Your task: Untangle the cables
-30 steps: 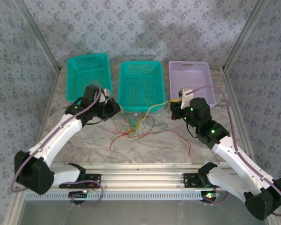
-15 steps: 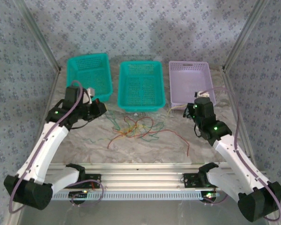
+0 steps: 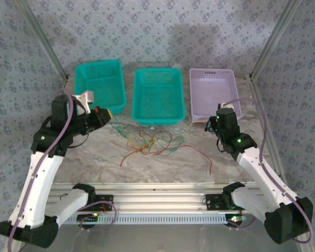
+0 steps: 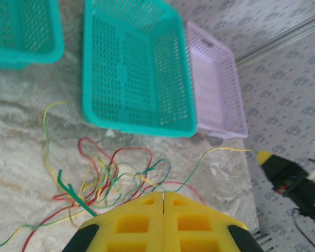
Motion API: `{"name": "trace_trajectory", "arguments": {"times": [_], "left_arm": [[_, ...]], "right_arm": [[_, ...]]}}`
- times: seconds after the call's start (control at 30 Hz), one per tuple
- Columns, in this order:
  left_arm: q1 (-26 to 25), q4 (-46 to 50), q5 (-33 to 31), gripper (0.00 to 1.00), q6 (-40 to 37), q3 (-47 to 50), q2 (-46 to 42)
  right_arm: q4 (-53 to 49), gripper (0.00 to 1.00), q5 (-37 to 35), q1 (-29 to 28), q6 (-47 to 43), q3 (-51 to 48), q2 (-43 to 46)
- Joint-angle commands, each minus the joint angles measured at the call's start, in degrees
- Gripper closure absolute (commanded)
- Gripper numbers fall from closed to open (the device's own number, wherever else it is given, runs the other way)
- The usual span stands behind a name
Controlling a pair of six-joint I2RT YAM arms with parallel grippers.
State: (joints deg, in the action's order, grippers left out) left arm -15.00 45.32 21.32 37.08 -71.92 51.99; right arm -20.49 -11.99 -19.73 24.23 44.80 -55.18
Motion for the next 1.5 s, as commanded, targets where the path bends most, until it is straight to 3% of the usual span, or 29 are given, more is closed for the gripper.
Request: {"name": "trace_trajectory", "arguments": {"times": [0.0,0.1,0.13,0.23,0.4,0.43,0.6,0.77,0.83,0.93,1.47], "left_arm": [[0.2,-5.3,3.2,1.00,0.7,-1.4,-1.9],[0.2,-10.0,5.7,1.00,3.2,-0.5,-2.6],[0.2,-10.9,6.6,1.00,3.7,-0.4,-2.6],[0.2,-11.9,7.2,1.00,3.7,-1.0,-2.9],[0.2,-8.4,3.4,1.00,0.1,-5.9,-3.6],[0.2,-8.4,3.5,1.00,0.4,-6.0,-3.6],[0.2,-14.4,7.4,1.00,5.6,-1.7,-3.7],[-0.2,-18.6,9.3,1.00,8.8,0.8,-3.2],[-0.6,-19.5,9.4,1.00,9.4,1.0,-2.9],[-1.2,-20.1,9.5,1.00,9.8,1.0,-2.4],[-5.5,-25.3,8.1,1.00,13.4,2.0,-0.1]], "right_arm": [[4.5,1.00,7.8,-1.7,-2.5,-1.1,0.0],[6.5,0.94,11.5,-5.5,-5.5,-0.4,0.1],[7.1,0.97,12.1,-6.8,-6.8,-0.3,0.2],[6.6,1.00,8.9,-9.7,-8.2,0.8,-0.2],[2.5,1.00,-2.0,-9.8,-5.7,2.3,-2.8],[2.3,0.98,-1.2,-9.7,-5.8,2.5,-3.3],[10.5,0.53,11.9,-12.0,-7.8,0.3,-1.5],[17.3,0.36,24.0,-14.9,-11.5,-0.8,0.5],[20.8,0.33,32.1,-15.8,-11.6,-1.0,-0.1],[23.6,0.33,35.7,-18.8,-12.3,-0.5,-2.5],[36.6,0.31,30.3,-30.1,-16.6,3.8,-20.9]]}}
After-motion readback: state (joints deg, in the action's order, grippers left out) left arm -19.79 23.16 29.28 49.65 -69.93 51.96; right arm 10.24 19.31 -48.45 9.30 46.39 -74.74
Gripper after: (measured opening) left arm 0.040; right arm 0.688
